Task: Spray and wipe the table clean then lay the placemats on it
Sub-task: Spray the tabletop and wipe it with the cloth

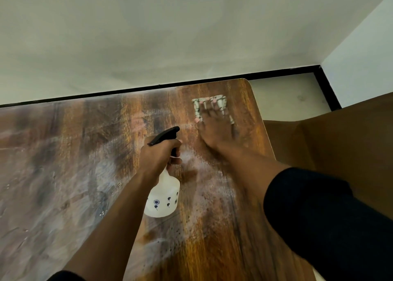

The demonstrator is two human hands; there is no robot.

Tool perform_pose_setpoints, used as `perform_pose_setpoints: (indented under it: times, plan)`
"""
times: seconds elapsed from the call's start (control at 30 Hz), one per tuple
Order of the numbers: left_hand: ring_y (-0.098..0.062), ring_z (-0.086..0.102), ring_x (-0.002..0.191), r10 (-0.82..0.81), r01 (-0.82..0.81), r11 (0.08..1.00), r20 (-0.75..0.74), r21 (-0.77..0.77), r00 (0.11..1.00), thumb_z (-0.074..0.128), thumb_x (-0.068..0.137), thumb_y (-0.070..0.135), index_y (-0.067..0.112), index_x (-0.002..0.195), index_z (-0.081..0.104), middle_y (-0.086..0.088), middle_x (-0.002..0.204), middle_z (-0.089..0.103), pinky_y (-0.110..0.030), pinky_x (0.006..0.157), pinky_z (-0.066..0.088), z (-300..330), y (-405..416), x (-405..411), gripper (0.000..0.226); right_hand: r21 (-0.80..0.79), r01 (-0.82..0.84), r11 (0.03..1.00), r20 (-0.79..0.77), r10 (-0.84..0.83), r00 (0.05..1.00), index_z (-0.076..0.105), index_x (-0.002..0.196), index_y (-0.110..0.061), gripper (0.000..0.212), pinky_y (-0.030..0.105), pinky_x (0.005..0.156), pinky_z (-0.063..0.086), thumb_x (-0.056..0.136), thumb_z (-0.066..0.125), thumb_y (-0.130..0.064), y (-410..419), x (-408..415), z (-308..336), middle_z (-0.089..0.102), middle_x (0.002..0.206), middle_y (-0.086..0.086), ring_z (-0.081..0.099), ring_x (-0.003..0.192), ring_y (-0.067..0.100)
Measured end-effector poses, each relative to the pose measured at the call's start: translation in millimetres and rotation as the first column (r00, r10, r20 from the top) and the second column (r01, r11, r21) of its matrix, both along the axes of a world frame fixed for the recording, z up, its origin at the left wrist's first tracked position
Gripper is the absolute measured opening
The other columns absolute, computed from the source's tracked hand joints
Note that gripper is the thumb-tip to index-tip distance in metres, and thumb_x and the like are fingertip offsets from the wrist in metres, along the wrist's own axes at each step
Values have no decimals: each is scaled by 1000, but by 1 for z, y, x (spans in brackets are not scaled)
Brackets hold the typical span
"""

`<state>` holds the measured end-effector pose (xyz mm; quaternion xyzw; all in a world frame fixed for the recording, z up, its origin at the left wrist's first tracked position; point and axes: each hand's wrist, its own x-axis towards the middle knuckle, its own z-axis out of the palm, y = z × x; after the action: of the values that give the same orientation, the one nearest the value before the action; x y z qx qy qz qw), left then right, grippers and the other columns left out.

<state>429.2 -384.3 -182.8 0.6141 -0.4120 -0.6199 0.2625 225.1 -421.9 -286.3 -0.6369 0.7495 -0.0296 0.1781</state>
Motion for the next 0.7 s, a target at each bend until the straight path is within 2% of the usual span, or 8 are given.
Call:
perform_pose_setpoints:
  times: [0.1, 0.17, 0.23, 0.33, 0.4, 0.5, 0.7]
  plan:
    - [-27, 68, 57, -17, 17, 1000, -4, 0, 1000, 69, 96, 8, 33, 132, 72, -13, 71, 66, -27, 41, 41, 5, 2, 6, 44, -9, -118, 993, 8, 118, 993, 6, 166, -23, 69, 54, 128, -2, 104, 7, -53, 29, 51, -1, 0, 174, 2, -4, 160, 23]
    - [-26, 68, 55, -26, 26, 1000, 14, -5, 1000, 68, 95, 7, 30, 134, 71, -12, 71, 67, -26, 41, 41, 6, 4, 9, 45, 4, -147, 989, -23, 147, 989, 3, 166, -22, 68, 51, 129, -1, 105, 6, -50, 45, 58, -1, -2, 174, 2, -7, 160, 21]
    - [-24, 68, 54, -45, 45, 999, 15, -10, 999, 67, 97, 8, 29, 139, 70, -12, 71, 66, -25, 41, 42, 8, 8, 13, 47, 20, -123, 992, -5, 123, 992, -3, 166, -24, 68, 49, 128, -7, 106, 8, -54, 56, 47, 6, -10, 173, -1, -12, 159, 18]
    - [-24, 68, 56, -70, 70, 998, 2, -9, 998, 67, 98, 8, 27, 143, 67, -11, 69, 66, -26, 42, 43, 11, 15, 18, 49, 31, 41, 999, 40, -43, 998, -4, 165, -29, 71, 49, 124, -10, 101, 8, -59, 72, 10, 12, -9, 171, -4, -11, 158, 17]
    - [-24, 69, 56, -82, 82, 997, 1, -10, 997, 66, 97, 7, 26, 143, 68, -11, 68, 67, -26, 42, 43, 14, 20, 23, 50, 47, 163, 986, 15, -164, 986, -6, 165, -29, 65, 54, 128, -5, 109, 19, -50, 87, -21, 8, -9, 172, -1, -12, 158, 19]
    - [-24, 68, 56, -106, 106, 994, -4, -15, 994, 65, 96, 4, 24, 144, 67, -12, 68, 66, -27, 43, 42, 19, 26, 32, 52, 85, 283, 955, -23, -282, 959, -5, 165, -26, 64, 53, 129, 2, 111, 22, -47, 105, -53, 7, -9, 173, 2, -12, 159, 20]
    - [-27, 66, 58, -127, 127, 992, -16, -19, 992, 66, 97, 5, 29, 141, 68, -14, 70, 64, -30, 45, 42, 22, 39, 62, 50, 102, 490, 866, -25, -490, 871, 4, 167, -22, 64, 54, 127, -1, 110, 30, -40, 88, -21, 10, -2, 174, 3, -6, 160, 24]
